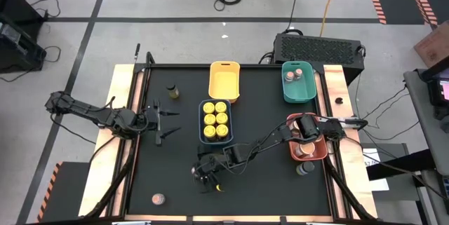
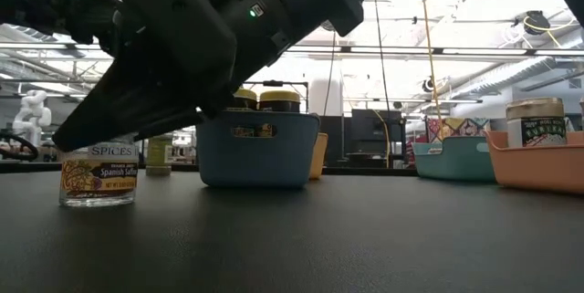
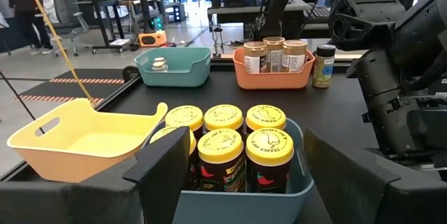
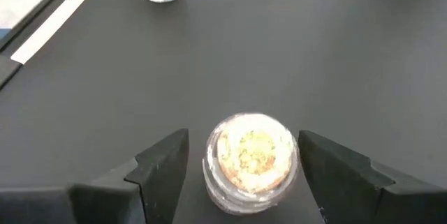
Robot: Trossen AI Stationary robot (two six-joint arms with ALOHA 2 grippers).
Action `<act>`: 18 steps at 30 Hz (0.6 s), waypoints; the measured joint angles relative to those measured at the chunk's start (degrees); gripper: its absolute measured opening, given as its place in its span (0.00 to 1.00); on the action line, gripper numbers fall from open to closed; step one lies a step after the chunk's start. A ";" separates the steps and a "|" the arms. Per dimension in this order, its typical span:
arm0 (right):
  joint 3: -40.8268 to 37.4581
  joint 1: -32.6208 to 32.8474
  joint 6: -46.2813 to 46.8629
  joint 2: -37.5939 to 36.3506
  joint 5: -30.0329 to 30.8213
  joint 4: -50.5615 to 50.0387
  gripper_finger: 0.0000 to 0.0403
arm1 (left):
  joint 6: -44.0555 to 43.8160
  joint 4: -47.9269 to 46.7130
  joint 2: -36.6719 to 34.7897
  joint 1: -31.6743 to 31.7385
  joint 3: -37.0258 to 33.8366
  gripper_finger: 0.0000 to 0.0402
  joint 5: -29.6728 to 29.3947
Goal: Sort spices by type
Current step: Put the brown seasoning bottle into the green bin
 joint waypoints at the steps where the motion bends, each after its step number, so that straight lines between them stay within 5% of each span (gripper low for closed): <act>1: 0.00 0.00 -0.02 0.00 0.00 0.26 0.65 | 0.00 0.00 0.00 0.00 0.00 0.70 0.00; 18: 0.14 -0.13 -0.40 -3.60 -0.18 -5.26 0.34 | 0.02 -0.28 0.00 0.02 0.00 0.70 -0.02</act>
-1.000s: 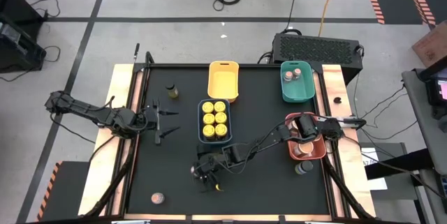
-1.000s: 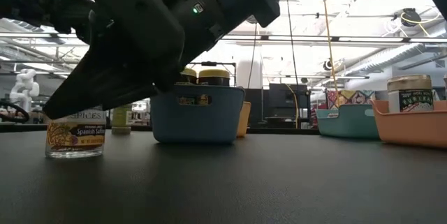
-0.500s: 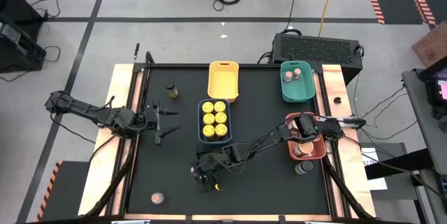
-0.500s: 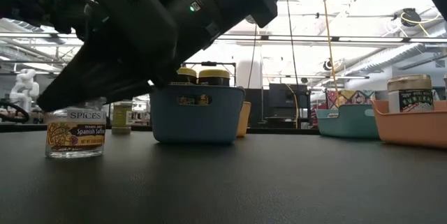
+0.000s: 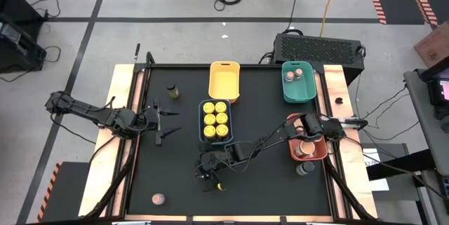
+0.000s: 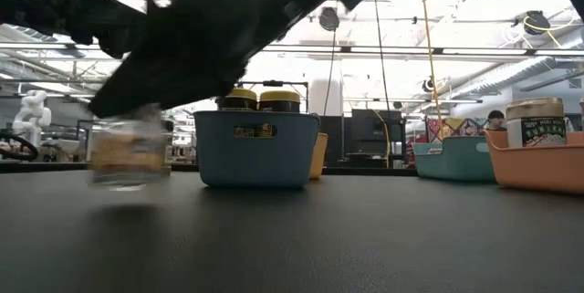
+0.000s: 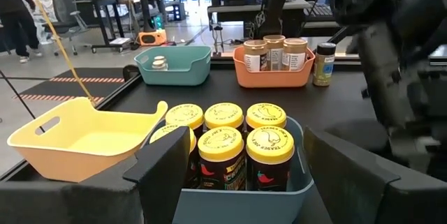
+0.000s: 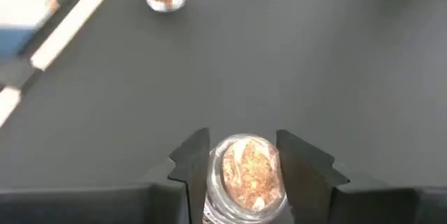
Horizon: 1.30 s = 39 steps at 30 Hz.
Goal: Sort spices by type
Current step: Put the brown seasoning bottle into the green bin
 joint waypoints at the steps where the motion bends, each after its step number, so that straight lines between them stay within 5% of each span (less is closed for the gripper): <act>1: -0.06 -0.02 -0.02 -0.83 0.03 -1.25 0.34 | 0.00 0.00 -0.02 0.00 0.00 0.70 -0.02; 12: -0.03 -0.90 -2.14 -15.65 1.37 -19.36 0.33 | -0.04 -0.22 -0.02 -0.02 0.00 0.70 -0.02; 23: -5.60 -4.15 0.59 -31.14 13.83 -37.37 0.33 | -0.12 -0.43 0.02 0.00 0.00 0.70 -0.02; 33: -35.75 -21.53 13.53 -61.23 31.37 -38.80 0.33 | -1.46 -1.21 0.07 -0.01 0.00 0.70 -0.02; 39: -44.24 -38.31 14.25 -68.69 31.85 -35.93 0.33 | -1.35 -1.14 0.09 0.00 0.00 0.70 -0.02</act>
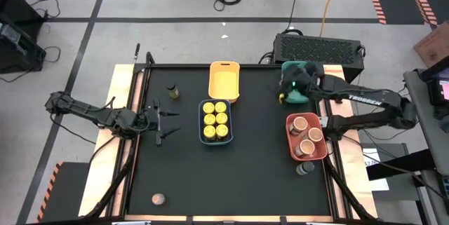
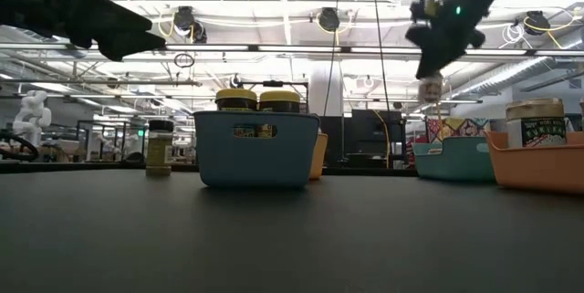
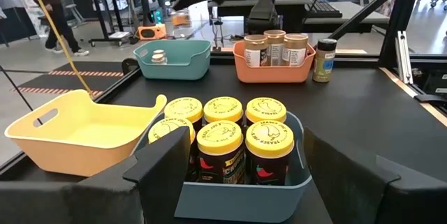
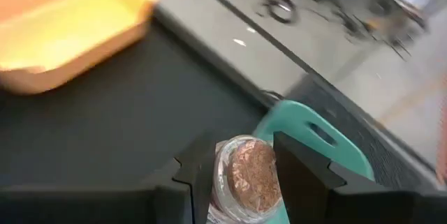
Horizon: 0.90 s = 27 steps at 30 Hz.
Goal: Sort spices by type
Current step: Put the brown seasoning bottle into the green bin
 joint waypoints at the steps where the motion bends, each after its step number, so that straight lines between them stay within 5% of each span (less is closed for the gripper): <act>1: -0.88 -2.51 -0.34 0.06 0.00 1.06 0.33 | -0.02 0.00 0.00 0.00 0.00 0.70 0.00; 9: -5.88 -17.96 2.03 4.57 -1.90 4.24 0.33 | -0.20 -0.28 0.00 0.00 0.00 0.70 0.00; 27: -19.79 -21.18 5.45 9.44 -0.83 19.08 0.33 | -0.22 -1.68 0.00 0.00 0.00 0.70 -0.01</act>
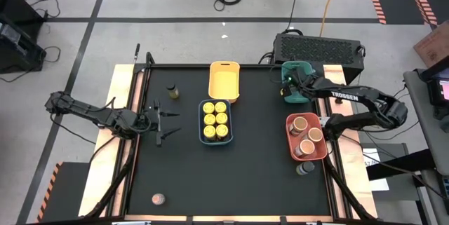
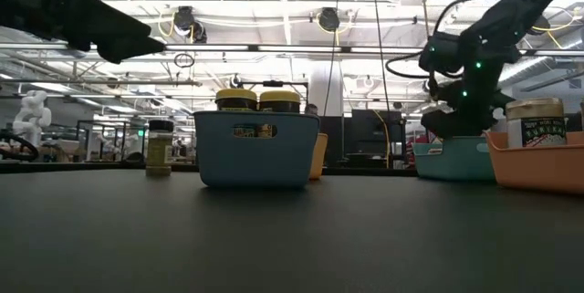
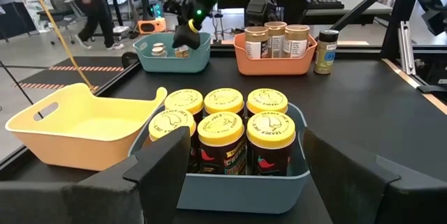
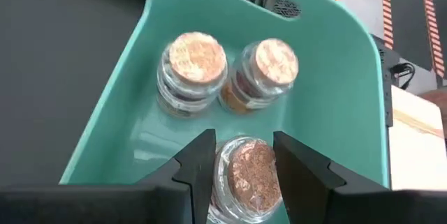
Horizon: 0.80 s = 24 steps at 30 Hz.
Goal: Sort spices by type
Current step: Put the brown seasoning bottle into the green bin
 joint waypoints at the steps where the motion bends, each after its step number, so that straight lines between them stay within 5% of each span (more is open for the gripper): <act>1: -0.38 0.00 -0.87 -0.03 0.25 0.91 0.33 | 0.00 0.09 0.00 0.00 0.00 0.70 -0.01; 17: -1.67 -0.02 -3.64 -0.04 2.19 2.69 0.34 | -0.01 0.10 0.00 0.00 0.00 0.70 -0.01; 24: -1.64 0.00 -4.77 -0.04 2.12 2.90 0.43 | -0.04 0.10 0.00 0.00 0.00 0.70 -0.01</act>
